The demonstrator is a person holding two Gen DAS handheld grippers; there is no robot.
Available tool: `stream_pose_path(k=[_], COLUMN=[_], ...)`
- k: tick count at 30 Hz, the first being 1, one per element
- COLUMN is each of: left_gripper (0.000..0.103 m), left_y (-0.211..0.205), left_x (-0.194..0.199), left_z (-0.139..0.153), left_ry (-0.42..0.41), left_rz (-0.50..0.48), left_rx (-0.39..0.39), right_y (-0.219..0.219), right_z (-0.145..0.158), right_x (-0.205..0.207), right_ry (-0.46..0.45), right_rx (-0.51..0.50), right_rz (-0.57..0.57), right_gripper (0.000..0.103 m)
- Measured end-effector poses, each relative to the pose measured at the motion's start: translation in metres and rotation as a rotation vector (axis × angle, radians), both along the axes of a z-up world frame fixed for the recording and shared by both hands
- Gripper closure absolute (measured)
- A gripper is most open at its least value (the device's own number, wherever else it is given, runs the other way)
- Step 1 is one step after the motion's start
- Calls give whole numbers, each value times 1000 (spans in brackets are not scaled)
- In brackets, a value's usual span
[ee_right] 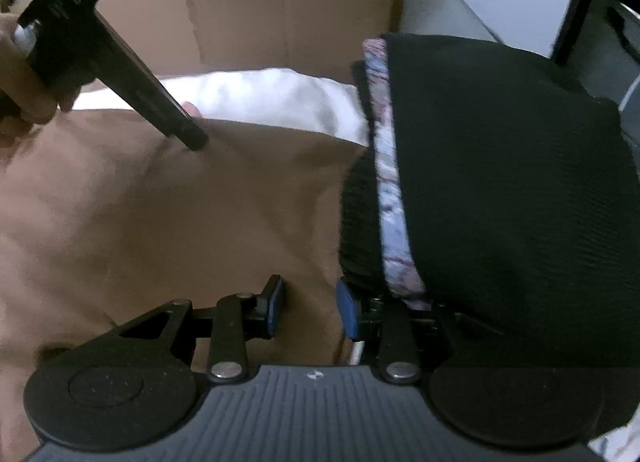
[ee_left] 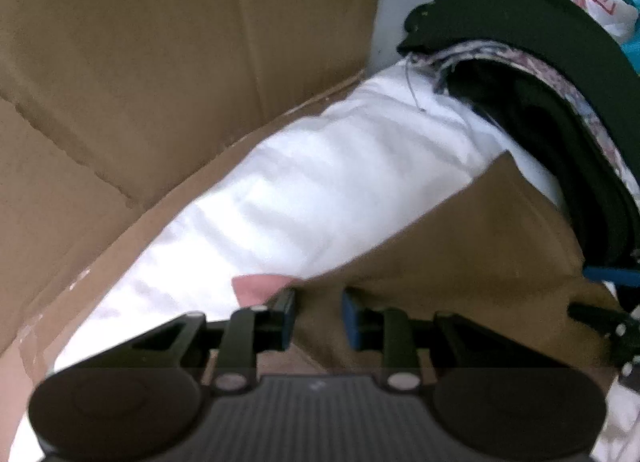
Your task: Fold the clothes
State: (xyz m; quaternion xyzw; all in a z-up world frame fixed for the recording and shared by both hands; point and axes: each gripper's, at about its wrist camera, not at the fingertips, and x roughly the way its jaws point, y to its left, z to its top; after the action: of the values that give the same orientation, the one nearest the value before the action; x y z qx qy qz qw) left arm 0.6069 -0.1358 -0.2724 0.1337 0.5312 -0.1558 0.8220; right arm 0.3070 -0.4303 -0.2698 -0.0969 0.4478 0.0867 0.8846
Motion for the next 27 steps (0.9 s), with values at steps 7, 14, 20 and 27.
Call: stream_pose_path(k=[7, 14, 20, 27], left_gripper=[64, 53, 54, 60], left_y=[6, 11, 7, -16], left_x=[-8, -46, -92, -147], left_z=[26, 47, 46, 34], left_ry=[-40, -52, -8, 65], left_rz=[7, -32, -1, 17], left_rx=[-52, -71, -111, -153], right_y=[-14, -5, -6, -26], right_z=[12, 28, 29, 19], right_x=[-25, -70, -89, -95], right_ry=[-9, -26, 4, 62], right_rx=[11, 164, 223, 272], right_rz=[-47, 4, -37, -130], right_gripper=[67, 63, 63, 63])
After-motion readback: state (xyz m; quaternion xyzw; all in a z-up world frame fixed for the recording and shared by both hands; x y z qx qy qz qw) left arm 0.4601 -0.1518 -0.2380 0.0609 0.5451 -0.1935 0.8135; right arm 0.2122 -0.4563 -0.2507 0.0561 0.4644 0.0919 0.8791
